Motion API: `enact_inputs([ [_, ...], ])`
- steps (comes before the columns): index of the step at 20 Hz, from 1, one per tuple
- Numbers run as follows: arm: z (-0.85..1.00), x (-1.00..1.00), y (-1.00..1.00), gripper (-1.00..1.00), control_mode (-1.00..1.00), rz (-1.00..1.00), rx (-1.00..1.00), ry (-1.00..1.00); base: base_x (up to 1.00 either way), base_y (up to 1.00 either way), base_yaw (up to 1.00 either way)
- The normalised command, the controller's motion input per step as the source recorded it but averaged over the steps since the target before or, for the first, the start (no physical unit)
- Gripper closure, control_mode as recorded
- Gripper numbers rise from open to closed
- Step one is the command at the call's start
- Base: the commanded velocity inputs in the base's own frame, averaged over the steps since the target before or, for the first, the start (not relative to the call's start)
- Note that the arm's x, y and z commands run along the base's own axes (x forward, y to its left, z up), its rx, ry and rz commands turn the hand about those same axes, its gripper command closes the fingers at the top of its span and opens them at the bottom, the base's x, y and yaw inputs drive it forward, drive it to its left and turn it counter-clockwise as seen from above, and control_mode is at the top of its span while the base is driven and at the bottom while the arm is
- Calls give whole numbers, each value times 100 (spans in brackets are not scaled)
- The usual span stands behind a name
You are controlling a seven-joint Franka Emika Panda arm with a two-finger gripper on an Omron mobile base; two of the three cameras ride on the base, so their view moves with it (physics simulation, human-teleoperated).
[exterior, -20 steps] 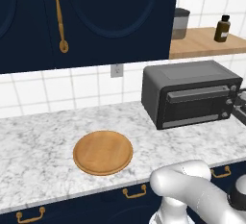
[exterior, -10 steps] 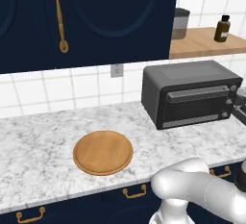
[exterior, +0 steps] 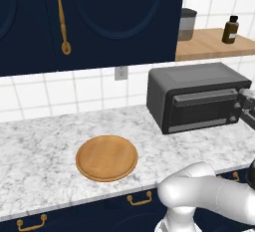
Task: Pick up the kebab skewer and baguette bread, and place them inside the toaster oven. Close the toaster oven door and start by setting the timer.
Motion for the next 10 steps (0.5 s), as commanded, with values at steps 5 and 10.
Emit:
enact_inputs([
  [5,-7,25,-3,-100,-100,1,4,0,0,0,0],
  [10,-15,30,-1,-100,-100,1,4,0,0,0,0],
])
